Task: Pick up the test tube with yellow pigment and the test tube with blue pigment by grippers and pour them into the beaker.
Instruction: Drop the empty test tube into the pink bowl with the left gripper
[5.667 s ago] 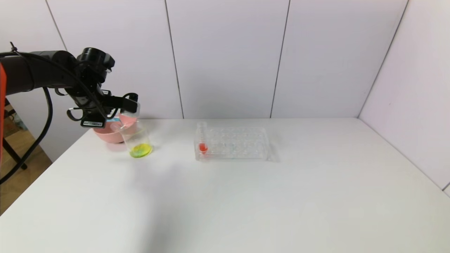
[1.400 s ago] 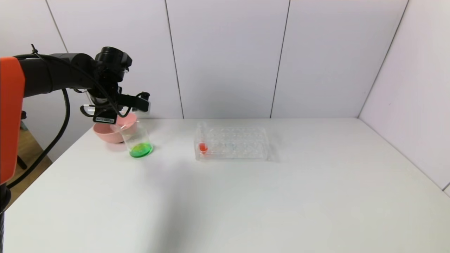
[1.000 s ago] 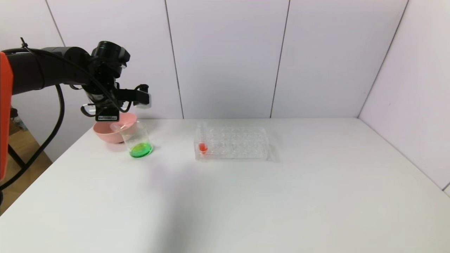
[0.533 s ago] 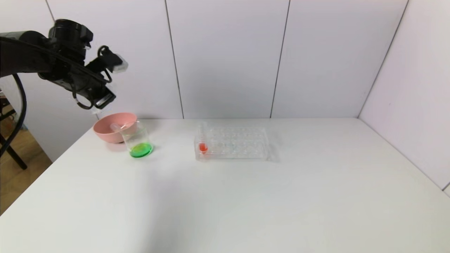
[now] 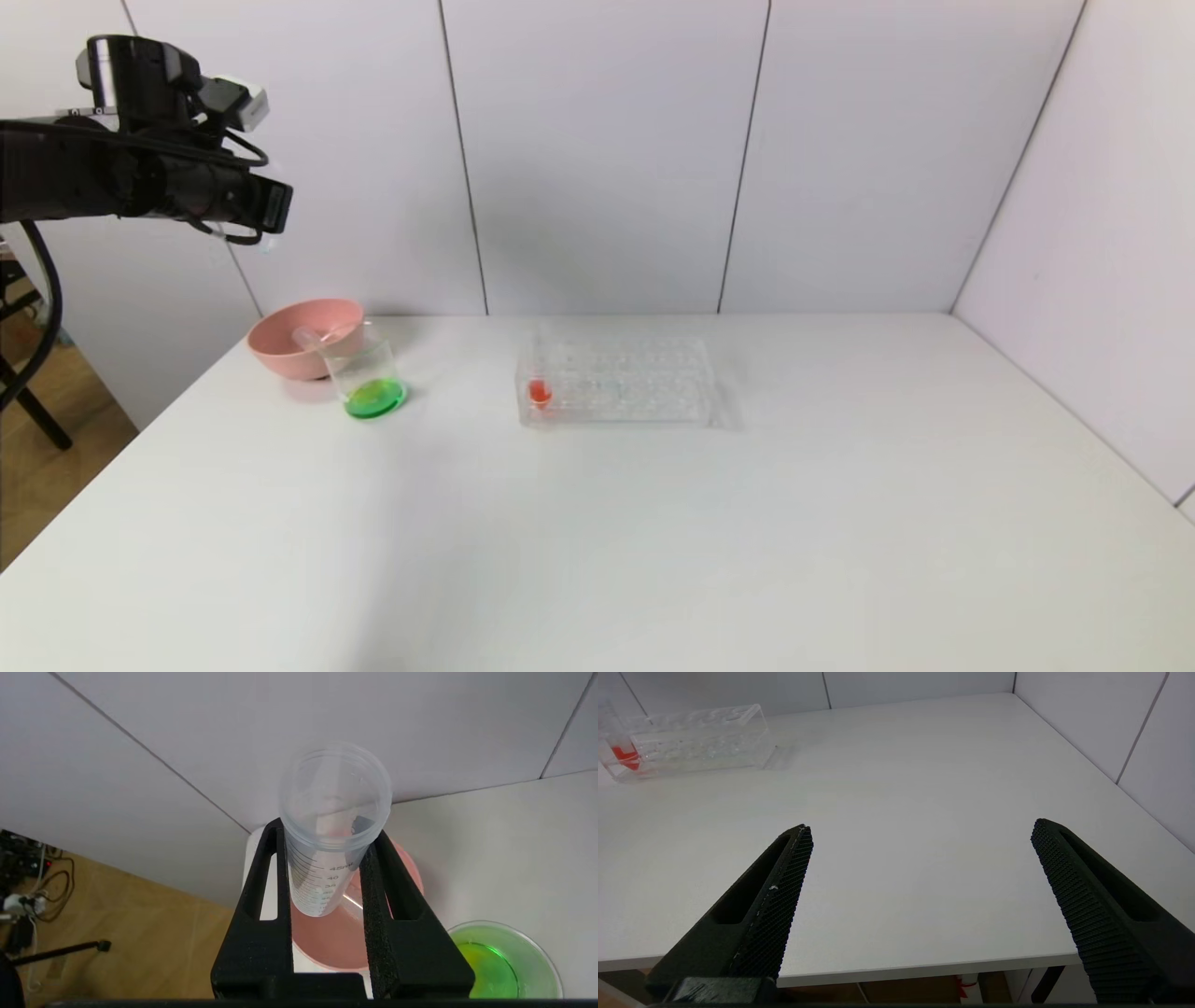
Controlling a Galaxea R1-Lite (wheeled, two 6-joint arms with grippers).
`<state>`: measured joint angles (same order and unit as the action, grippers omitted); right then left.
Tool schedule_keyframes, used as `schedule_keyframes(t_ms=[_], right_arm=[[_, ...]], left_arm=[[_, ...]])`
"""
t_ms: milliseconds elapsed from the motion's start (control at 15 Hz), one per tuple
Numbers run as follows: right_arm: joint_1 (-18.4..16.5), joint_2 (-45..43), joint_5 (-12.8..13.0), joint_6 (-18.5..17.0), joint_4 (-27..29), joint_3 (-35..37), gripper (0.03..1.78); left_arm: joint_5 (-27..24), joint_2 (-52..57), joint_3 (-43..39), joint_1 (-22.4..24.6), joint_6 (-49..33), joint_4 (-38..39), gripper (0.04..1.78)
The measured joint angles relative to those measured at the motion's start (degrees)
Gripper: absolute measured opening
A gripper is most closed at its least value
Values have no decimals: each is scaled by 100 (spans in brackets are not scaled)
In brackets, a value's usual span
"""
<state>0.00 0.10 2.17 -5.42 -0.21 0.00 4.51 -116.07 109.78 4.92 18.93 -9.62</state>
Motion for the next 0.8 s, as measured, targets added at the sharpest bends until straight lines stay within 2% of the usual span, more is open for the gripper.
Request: schedule_keyframes(t_ms=[200,467,800], right_arm=[[0,0,2,0,2,0,171],[0,1,2,0,2,0,171],[0,0,2,0,0,0,171]], left_arm=[[-9,2,-446,33,-778,34,44],[-30,5,-1215,232,-1143,455,44],[-135,-210,-2331,450,-1337,2656,44]])
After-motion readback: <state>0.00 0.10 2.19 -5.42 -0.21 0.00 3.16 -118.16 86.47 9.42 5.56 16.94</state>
